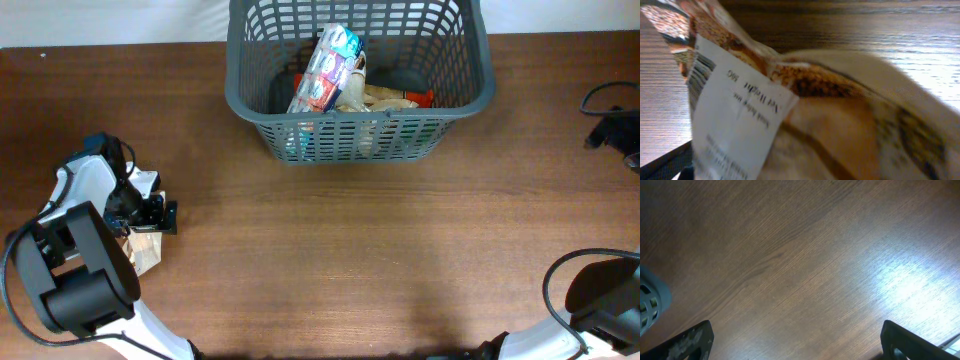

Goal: Pack container
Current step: 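Close the left gripper on the snack wrapper and lift it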

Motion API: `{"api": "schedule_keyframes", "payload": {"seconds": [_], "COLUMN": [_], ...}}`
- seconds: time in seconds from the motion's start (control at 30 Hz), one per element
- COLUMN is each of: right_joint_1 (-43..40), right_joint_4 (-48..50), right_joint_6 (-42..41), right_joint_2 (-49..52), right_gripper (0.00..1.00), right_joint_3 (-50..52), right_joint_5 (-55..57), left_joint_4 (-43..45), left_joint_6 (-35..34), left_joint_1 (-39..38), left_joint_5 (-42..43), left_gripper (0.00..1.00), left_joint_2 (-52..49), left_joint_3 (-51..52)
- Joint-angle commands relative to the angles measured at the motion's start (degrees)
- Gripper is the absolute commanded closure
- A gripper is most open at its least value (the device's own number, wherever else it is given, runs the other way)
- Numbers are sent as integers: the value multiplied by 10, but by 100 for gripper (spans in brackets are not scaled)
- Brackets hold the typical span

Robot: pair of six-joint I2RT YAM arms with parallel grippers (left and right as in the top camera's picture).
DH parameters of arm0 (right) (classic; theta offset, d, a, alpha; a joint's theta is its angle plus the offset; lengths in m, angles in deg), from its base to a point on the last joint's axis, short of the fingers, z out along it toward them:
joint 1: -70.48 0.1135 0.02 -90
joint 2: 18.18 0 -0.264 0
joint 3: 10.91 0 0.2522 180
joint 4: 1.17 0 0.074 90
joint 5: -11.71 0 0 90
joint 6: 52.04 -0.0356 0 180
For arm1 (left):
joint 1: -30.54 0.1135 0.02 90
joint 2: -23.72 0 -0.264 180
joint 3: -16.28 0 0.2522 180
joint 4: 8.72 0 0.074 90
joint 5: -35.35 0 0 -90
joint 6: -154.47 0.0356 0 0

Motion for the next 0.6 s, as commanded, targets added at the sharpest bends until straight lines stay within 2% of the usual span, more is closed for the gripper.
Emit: {"api": "schedule_keyframes", "payload": {"seconds": [0.0, 0.57], "right_joint_1": [-2, -2], "right_joint_4": [0, 0], "right_joint_6": [-5, -5], "right_joint_2": [-7, -7], "right_gripper": [1, 1], "right_joint_3": [1, 1], "right_joint_5": [1, 1], "left_joint_4": [4, 10], "left_joint_6": [-19, -19], "left_joint_1": [3, 3], "left_joint_5": [3, 30], "left_gripper": [1, 1], "left_joint_2": [-10, -10], "left_joint_3": [12, 12]}}
